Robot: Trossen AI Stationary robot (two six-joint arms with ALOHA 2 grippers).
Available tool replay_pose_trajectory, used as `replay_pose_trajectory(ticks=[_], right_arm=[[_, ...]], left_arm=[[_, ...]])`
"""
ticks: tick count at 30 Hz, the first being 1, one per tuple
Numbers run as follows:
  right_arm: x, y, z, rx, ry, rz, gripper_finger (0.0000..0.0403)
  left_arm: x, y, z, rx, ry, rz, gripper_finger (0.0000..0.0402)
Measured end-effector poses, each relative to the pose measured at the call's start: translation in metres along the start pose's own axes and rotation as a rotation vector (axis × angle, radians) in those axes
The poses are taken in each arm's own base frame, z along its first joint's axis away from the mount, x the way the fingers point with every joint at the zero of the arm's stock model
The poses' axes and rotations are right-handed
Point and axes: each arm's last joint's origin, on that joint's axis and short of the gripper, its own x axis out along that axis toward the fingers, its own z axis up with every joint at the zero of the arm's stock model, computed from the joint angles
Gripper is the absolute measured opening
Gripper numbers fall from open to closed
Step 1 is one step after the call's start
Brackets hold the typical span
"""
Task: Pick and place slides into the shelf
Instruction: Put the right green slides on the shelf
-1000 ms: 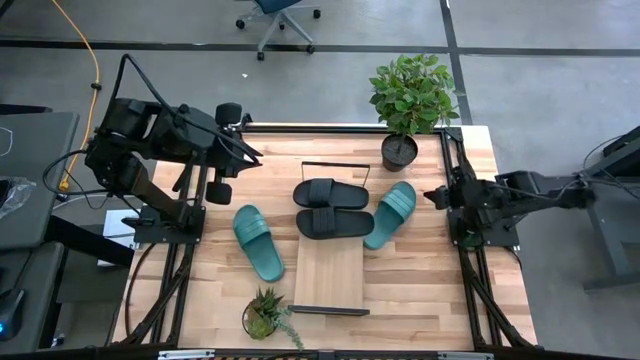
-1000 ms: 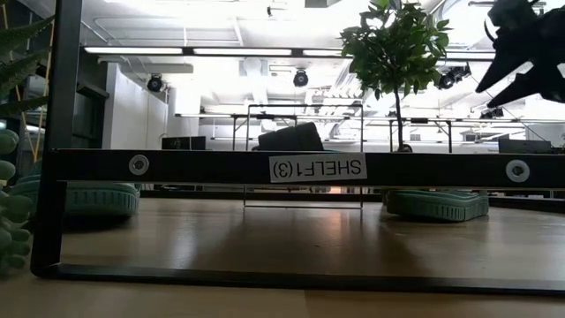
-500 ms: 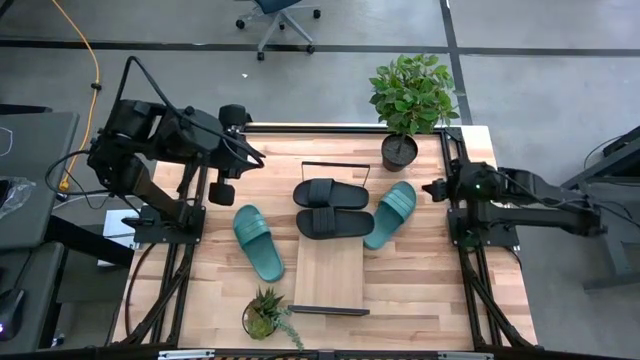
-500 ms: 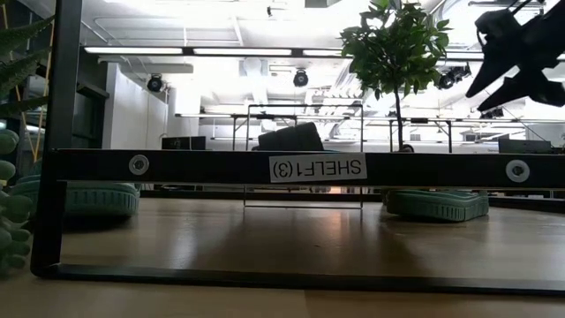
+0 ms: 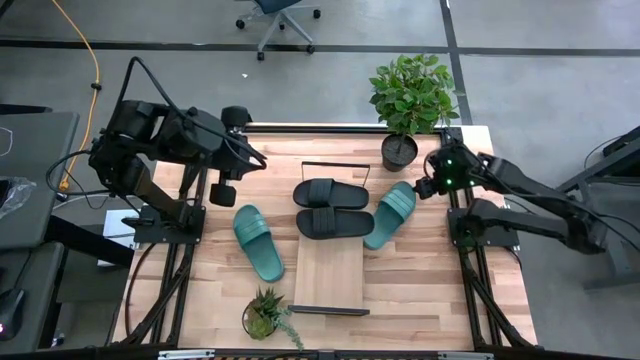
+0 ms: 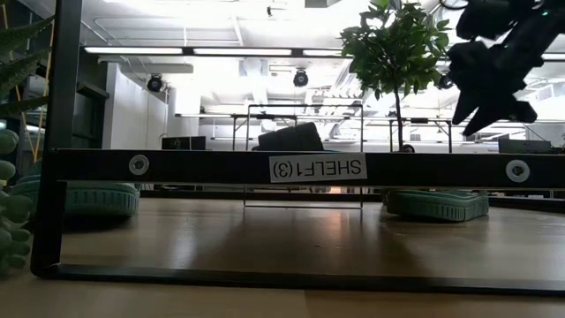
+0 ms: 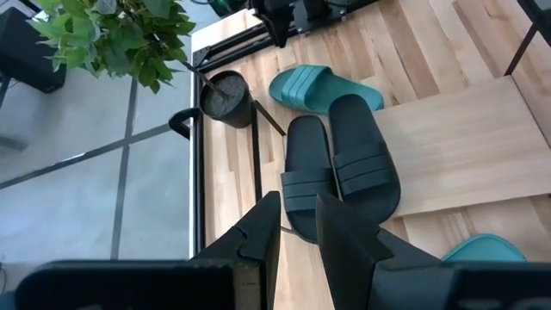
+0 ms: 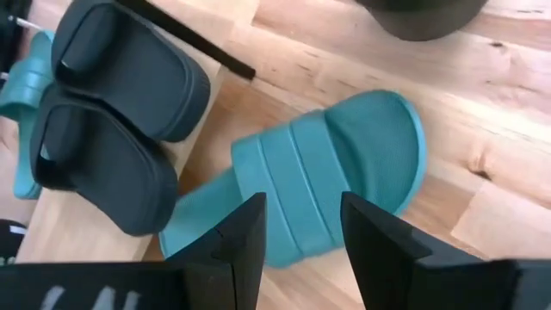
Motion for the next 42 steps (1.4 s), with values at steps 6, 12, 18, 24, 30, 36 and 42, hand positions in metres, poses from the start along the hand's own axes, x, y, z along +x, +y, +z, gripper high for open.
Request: replay_pose_trajectory(ticks=[6,12,18,24,30,36,42], right_arm=[[0.008,-0.007,0.015,0.013,0.020,0.043,0.0140],[0.016,-0.011,0.022,-0.001,0.044,0.033,0.0140],[0.025,-0.014,0.026,-0.010,0.085,0.022,0.0140],[0.039,-0.018,0.032,-0.022,0.150,0.039,0.0140],[0.045,-0.023,0.034,-0.036,0.200,0.048,0.0140],[0.050,-0.027,0.036,-0.028,0.228,0.052,0.0140],[0.055,-0.030,0.034,-0.023,0.300,0.056,0.0140]], left_arm=[[0.000,-0.001,0.000,0.000,-0.010,-0.035,0.0067],[0.000,-0.001,0.000,0.000,-0.011,-0.037,0.0067],[0.000,-0.001,0.000,0.008,-0.011,-0.038,0.0067],[0.000,-0.001,0.000,0.024,-0.012,-0.037,0.0067],[0.000,-0.001,0.000,0.024,-0.012,-0.038,0.0067],[0.000,-0.001,0.000,0.024,-0.012,-0.038,0.0067],[0.000,-0.001,0.000,0.023,-0.013,-0.038,0.0067]])
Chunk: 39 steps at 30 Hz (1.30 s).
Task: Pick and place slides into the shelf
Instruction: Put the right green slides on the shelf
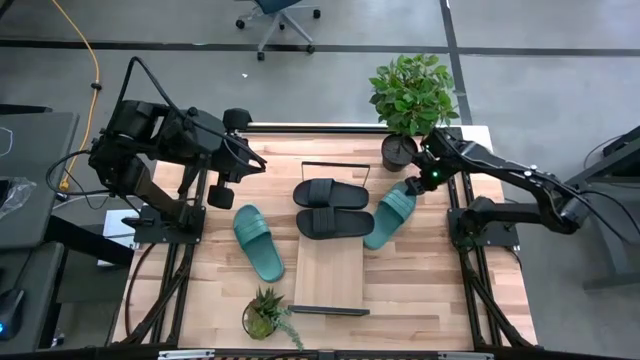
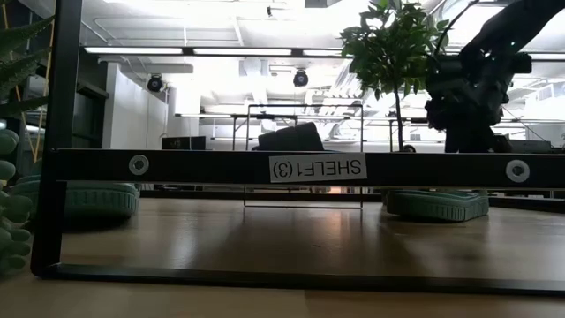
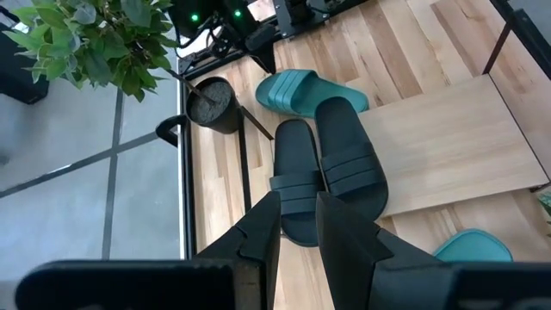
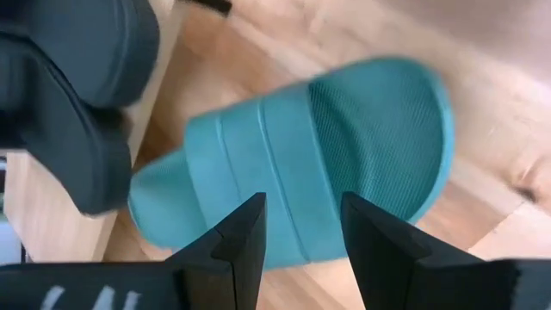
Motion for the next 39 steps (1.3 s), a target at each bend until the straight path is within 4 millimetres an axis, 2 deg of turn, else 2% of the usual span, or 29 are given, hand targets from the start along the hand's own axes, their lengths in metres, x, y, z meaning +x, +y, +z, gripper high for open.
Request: replay_pose_trajectory(ticks=[21,32,39], right_arm=[[0.027,-0.011,0.011,-0.026,0.138,0.013,0.0140],[0.038,-0.013,0.013,-0.037,0.204,0.143,0.0140],[0.048,-0.017,0.017,-0.034,0.236,0.162,0.0140]], left_arm=[[0.000,0.000,0.000,-0.027,0.000,-0.001,0.0067],[0.000,0.000,0.000,-0.029,0.000,0.000,0.0067],[0.000,0.000,0.000,-0.043,0.000,0.000,0.0067]])
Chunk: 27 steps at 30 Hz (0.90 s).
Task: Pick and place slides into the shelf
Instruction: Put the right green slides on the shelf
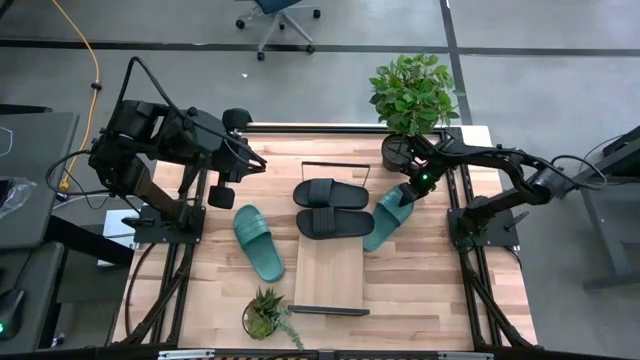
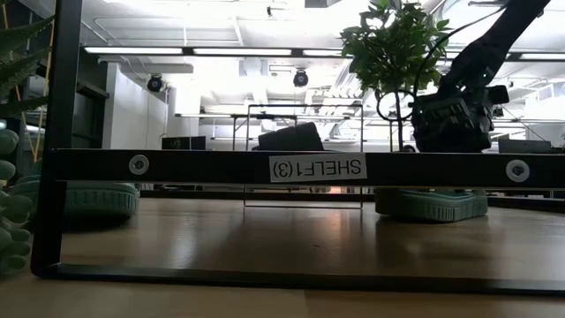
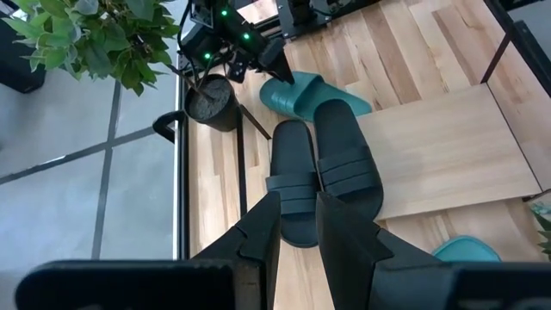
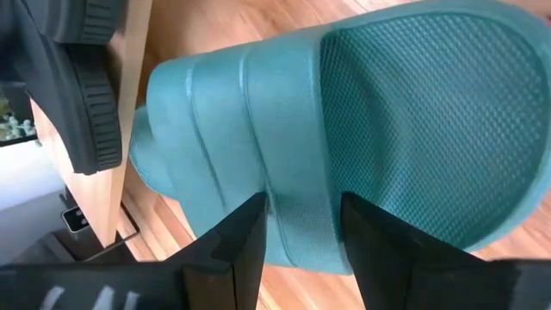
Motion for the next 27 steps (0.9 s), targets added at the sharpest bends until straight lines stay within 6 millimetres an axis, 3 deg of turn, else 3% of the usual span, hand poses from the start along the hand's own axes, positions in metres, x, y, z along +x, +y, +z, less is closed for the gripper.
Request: replay_pose_trajectory(ticks=[6,14,27], right_arm=[[0.0004,-0.0001,0.0012,-0.027,-0.007,0.003,0.0122],[0.0003,0.0012,0.0003,-0.035,0.004,0.051,0.0011],[-0.0028,0.0028,-0.0068,0.018,0.037,0.034,0.0002]], left_arm=[[0.0000,0.0000,0.0000,-0.007,0.000,0.001,0.0067],[0.0000,0.0001,0.0000,-0.007,0.001,0.002,0.0067],[0.0000,0.0001,0.0000,-0.007,0.001,0.003,0.0067]])
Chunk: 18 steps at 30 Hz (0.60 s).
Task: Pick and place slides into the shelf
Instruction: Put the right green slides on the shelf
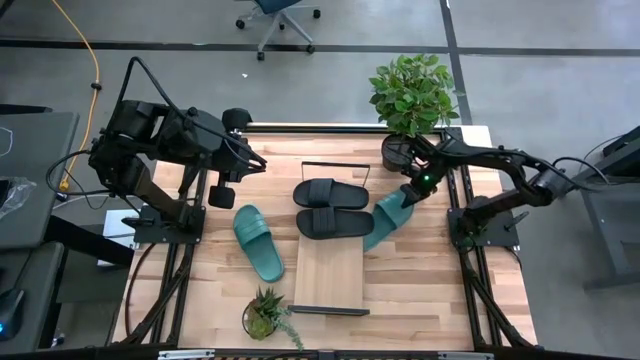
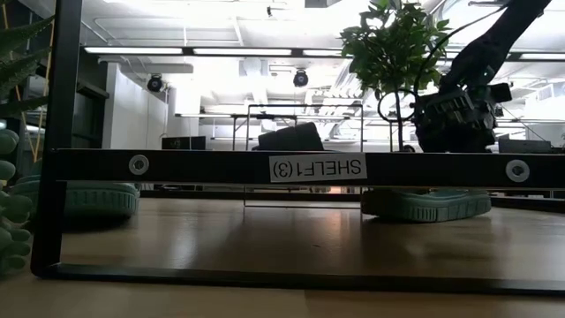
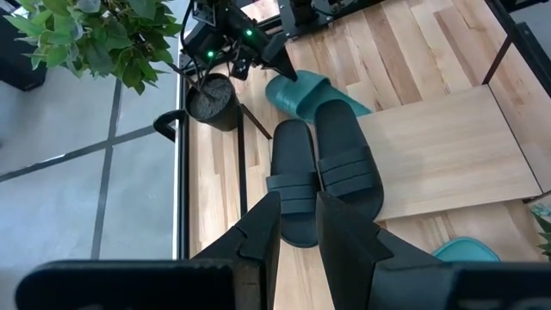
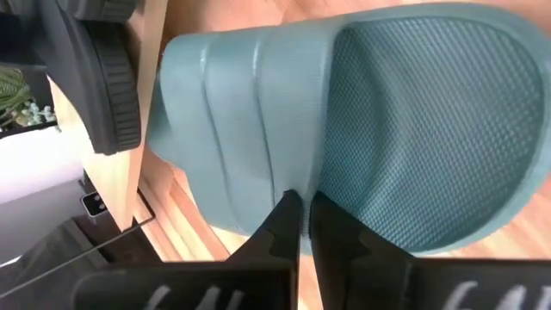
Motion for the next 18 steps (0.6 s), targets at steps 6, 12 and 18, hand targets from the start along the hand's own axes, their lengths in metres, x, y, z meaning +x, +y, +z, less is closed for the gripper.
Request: replay_pose_trajectory(ticks=[6,12,18], right_arm=[[-0.010,0.009,-0.009,0.003,-0.035,-0.005,0.0001],[-0.022,0.016,-0.024,0.036,-0.056,-0.059,0.0000],[-0.033,0.024,-0.042,0.054,-0.080,-0.066,0.0000]], left_arm=[[0.000,0.000,0.000,0.006,0.000,0.001,0.0067],[0.000,0.000,0.000,0.020,0.000,0.001,0.0067],[0.000,0.000,0.000,0.027,0.000,0.001,0.0067]])
